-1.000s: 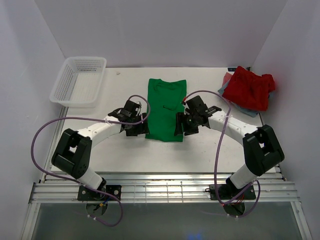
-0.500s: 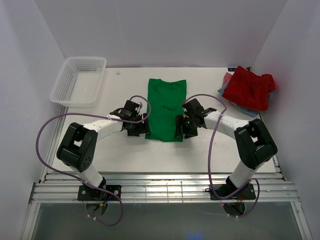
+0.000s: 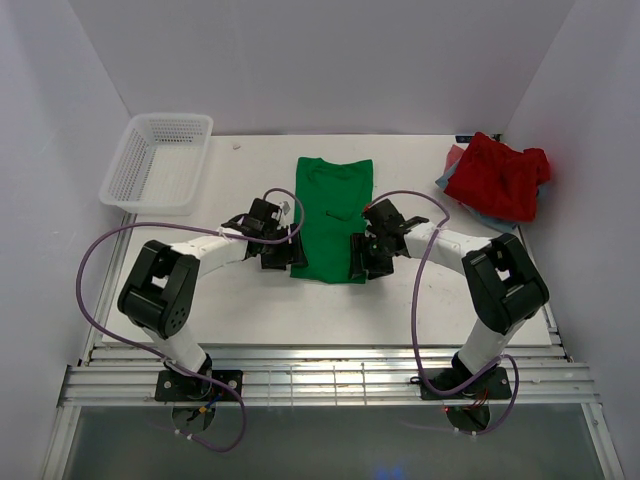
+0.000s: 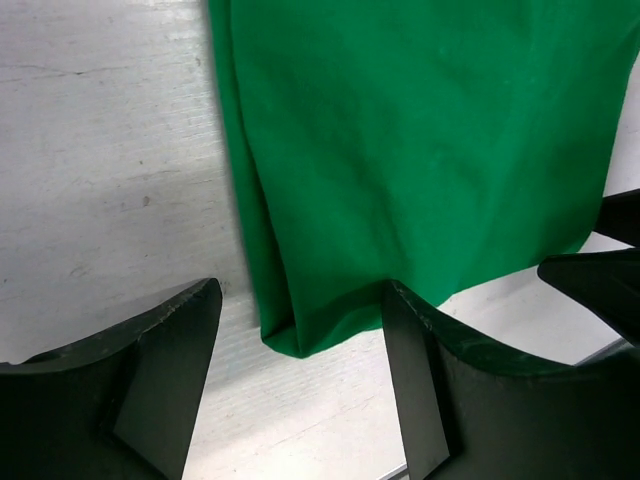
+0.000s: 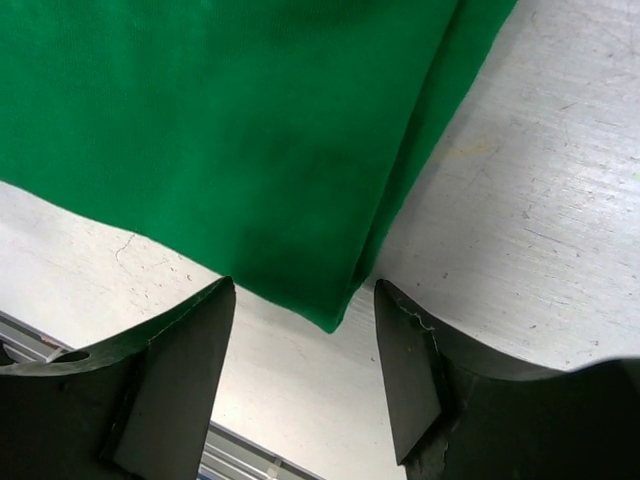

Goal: Fold and stack the t-shirts
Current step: Fold the tshirt, then neatly place the folded tshirt to the corner

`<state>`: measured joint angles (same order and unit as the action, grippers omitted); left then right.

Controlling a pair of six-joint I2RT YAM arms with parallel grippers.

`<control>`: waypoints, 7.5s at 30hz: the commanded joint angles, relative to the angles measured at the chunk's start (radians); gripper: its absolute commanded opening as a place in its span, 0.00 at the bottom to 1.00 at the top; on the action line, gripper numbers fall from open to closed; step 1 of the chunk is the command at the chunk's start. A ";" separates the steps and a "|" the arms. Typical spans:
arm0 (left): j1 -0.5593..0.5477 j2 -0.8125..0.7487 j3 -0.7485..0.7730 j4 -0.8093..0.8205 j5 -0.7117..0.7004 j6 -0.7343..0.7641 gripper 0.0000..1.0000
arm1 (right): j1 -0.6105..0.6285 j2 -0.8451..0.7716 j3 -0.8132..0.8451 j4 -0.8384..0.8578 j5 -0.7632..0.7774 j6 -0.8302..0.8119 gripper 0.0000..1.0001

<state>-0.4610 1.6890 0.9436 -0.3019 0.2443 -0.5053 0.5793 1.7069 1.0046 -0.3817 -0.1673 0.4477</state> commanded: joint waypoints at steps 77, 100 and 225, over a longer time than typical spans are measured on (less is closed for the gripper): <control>0.128 0.184 0.567 -0.108 -0.011 0.008 0.00 | 0.070 0.206 0.703 -0.339 0.457 -0.168 0.08; 0.167 0.606 1.004 0.128 0.116 -0.081 0.01 | -0.071 0.388 0.816 -0.200 0.595 -0.205 0.08; 0.019 0.336 0.414 0.001 0.138 -0.006 0.48 | -0.119 0.436 0.460 -0.009 -0.034 -0.061 0.08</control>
<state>-0.4271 2.0628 1.3342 -0.1661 0.4282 -0.5385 0.4328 2.1277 1.4841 -0.2577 -0.3004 0.4587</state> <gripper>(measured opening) 0.476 0.348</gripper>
